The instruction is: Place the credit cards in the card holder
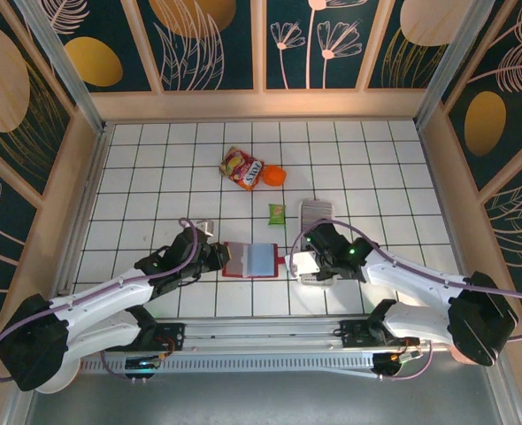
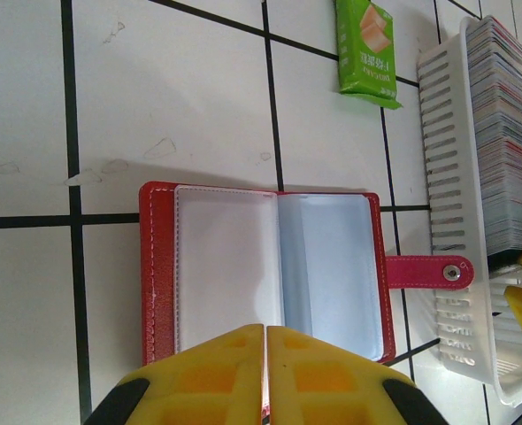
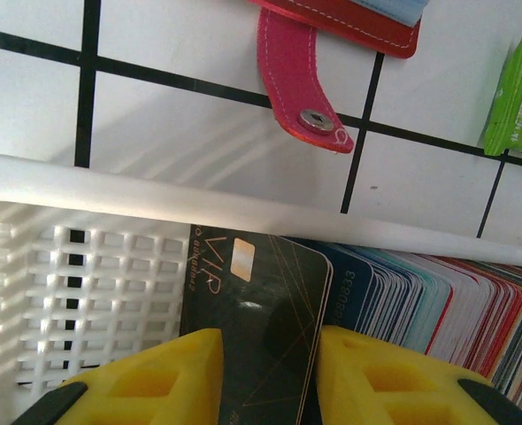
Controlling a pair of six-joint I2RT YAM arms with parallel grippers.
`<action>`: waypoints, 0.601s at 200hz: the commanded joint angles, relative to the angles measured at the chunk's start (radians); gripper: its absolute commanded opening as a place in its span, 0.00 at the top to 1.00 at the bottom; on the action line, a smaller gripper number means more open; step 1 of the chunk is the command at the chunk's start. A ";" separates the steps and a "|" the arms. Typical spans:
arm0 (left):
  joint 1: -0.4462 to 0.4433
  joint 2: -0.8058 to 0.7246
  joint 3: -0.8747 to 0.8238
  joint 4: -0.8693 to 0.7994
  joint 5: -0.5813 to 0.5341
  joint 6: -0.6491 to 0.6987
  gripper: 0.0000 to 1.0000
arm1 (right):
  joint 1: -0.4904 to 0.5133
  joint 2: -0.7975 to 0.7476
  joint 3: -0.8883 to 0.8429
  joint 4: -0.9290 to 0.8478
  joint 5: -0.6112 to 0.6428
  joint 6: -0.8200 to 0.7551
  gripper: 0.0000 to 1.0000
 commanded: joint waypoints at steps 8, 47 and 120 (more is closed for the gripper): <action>-0.002 0.003 -0.007 0.028 0.016 -0.012 0.91 | 0.000 -0.032 -0.023 0.069 0.050 -0.036 0.66; -0.002 0.006 -0.008 0.032 0.015 -0.014 0.91 | 0.010 -0.097 -0.049 0.091 0.051 -0.051 0.43; -0.002 0.018 -0.007 0.041 0.013 -0.018 0.91 | -0.002 -0.177 -0.055 0.075 0.008 -0.108 0.17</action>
